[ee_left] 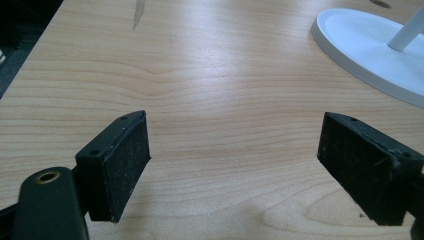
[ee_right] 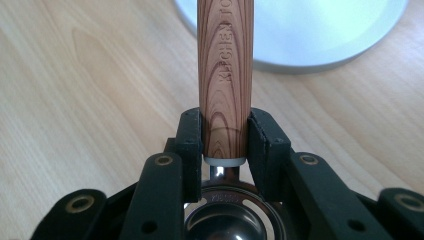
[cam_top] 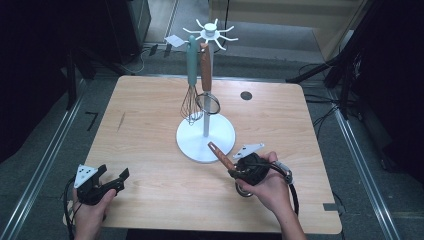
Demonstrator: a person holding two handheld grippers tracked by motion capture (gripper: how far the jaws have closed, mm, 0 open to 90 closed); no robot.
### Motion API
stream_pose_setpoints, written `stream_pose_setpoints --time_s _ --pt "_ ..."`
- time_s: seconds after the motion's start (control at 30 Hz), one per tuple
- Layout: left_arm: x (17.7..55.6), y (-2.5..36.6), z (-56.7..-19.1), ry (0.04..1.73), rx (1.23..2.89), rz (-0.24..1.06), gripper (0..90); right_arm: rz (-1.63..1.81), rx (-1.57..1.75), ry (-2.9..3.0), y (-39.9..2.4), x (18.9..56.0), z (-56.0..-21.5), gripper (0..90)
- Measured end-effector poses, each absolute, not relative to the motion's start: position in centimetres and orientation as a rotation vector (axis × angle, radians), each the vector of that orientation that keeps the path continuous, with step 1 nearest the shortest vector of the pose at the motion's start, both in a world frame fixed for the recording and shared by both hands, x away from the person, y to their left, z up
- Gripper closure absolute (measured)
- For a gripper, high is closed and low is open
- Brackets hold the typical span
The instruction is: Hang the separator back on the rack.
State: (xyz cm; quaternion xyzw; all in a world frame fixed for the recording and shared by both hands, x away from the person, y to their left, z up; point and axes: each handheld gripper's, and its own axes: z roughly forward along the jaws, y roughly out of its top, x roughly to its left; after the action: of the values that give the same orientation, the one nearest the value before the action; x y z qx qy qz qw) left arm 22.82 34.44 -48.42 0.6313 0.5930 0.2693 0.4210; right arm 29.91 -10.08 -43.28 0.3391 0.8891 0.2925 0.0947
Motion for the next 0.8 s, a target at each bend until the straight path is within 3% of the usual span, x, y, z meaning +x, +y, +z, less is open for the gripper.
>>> stream_pose_setpoints --time_s 0.8 --pt "22.9 34.2 -48.4 1.482 1.598 0.690 13.9 1.281 1.122 2.189 -13.7 29.2 -41.3 70.9"
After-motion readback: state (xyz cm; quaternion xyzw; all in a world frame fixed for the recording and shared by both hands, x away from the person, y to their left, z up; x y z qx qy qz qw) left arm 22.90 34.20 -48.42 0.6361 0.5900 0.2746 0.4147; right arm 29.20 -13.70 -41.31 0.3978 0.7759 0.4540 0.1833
